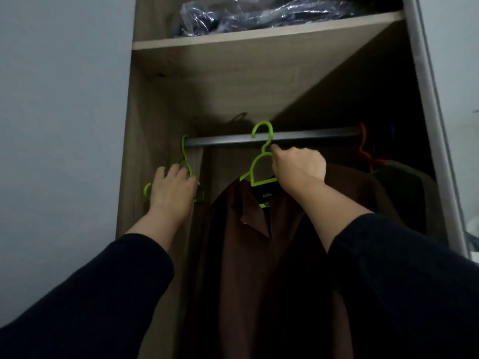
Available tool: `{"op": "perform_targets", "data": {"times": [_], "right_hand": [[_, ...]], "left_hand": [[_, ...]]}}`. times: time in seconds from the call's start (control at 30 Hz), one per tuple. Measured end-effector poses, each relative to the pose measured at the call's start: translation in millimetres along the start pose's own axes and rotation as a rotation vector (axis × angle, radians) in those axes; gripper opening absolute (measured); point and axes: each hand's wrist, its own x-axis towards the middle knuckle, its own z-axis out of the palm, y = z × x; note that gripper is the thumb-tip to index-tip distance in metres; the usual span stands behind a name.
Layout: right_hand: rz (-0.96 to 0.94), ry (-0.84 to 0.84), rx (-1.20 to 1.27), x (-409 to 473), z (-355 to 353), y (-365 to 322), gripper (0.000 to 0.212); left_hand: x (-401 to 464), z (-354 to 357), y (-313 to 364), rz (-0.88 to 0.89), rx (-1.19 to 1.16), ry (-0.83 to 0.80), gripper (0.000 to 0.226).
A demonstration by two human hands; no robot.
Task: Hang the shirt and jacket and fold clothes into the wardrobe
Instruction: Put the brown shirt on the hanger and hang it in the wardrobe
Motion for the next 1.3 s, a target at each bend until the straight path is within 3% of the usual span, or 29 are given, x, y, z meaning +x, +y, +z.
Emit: {"op": "perform_targets", "data": {"times": [0.2,0.37,0.67,0.9,1.3], "right_hand": [[0.101,-0.043,-0.028,59.9,9.1,-4.3,0.045],[0.137,-0.092,-0.063,71.7,38.0,-13.1,0.045],[0.100,-0.188,-0.020,62.3,81.5,-49.2,0.050],[0.112,-0.219,0.009,64.4,81.8,-55.8,0.050],[0.146,-0.312,-0.040,43.0,56.6,-61.3,0.036]], "left_hand": [[26.6,9.9,-4.6,-0.130,0.169,-0.194,0.038],[27.5,28.3,8.4,-0.381,-0.118,-0.213,0.037],[24.0,43.6,11.2,-0.576,-0.406,-0.174,0.033],[36.3,24.9,14.5,-0.483,-0.328,-0.071,0.033],[-38.3,7.2,23.0,-0.354,-0.246,-0.109,0.026]]}}
